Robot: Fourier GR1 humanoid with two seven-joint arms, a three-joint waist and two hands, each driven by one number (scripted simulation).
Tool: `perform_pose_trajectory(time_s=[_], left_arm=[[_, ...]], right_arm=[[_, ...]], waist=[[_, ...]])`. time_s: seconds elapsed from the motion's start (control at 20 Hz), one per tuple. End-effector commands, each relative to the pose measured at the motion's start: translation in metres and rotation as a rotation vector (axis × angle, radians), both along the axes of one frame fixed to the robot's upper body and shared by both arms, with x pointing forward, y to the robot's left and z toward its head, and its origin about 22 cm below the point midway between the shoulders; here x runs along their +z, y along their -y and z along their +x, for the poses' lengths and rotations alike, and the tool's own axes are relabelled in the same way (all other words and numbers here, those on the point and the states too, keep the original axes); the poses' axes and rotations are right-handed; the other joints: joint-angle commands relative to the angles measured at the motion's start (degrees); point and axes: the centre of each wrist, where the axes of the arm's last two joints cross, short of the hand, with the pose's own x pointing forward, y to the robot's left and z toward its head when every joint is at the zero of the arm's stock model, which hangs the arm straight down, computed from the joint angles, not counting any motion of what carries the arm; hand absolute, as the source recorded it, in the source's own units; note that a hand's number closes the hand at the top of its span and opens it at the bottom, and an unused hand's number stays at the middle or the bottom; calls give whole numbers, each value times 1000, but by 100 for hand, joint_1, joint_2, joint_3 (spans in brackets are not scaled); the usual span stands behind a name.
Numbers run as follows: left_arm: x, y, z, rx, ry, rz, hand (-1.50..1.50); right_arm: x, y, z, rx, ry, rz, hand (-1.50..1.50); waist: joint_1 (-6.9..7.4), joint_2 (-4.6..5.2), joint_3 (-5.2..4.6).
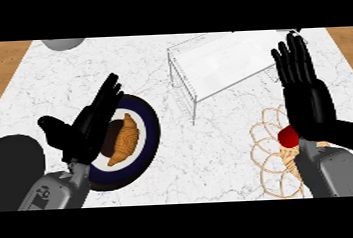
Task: Pick the can from the placemat and place it in the tiered shelf
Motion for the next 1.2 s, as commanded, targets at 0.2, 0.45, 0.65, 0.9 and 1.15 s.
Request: perform_pose_trajectory(time_s=[0.2, 0.45, 0.65, 0.9, 1.15], left_arm=[[9, -50, 9, 220, 129, 131, 0], [-9, -67, -6, 291, 87, 124, 0], [-13, -74, -13, 310, 92, 126, 0], [-10, -77, -10, 313, 78, 114, 0], [-19, -71, -18, 319, 98, 113, 0]], right_arm=[[2, 15, 4, 541, -133, -249, 150], [-16, 93, 26, 525, -301, -92, -150], [12, 146, 34, 717, -213, -122, -150], [79, 172, 38, 866, -191, -485, -150], [141, 155, 30, 922, -178, -855, -150]], waist=[[364, 118, 6], [271, 152, 13], [155, 111, 8], [122, 89, 6], [85, 62, 3]])
